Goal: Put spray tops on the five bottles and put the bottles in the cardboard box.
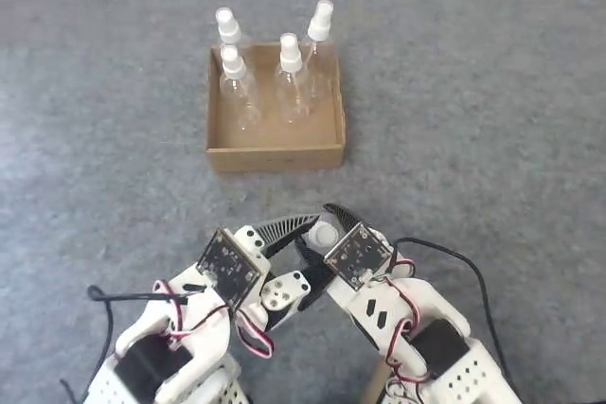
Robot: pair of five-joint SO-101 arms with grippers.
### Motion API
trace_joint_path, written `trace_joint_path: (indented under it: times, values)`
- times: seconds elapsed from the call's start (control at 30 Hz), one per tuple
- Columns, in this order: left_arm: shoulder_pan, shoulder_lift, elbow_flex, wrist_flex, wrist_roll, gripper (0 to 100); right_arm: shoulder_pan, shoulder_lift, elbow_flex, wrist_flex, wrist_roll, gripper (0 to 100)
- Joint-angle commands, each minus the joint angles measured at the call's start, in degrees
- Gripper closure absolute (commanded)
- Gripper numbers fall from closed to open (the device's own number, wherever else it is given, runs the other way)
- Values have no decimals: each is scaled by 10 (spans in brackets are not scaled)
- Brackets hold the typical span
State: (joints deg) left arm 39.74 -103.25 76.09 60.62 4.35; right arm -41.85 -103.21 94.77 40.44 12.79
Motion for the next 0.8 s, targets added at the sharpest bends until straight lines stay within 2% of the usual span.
trace_joint_path:
  times: [0.0, 0.23, 0.77]
  values:
    - [-7, -11, -33, 0, -4, 829, 7, -4, -41, 1, 2, 993]
    - [-82, -11, -31, -20, -4, 882, 7, -4, -40, 1, 2, 993]
    - [-84, -11, -42, -4, -25, 881, 36, -4, -43, 0, -22, 993]
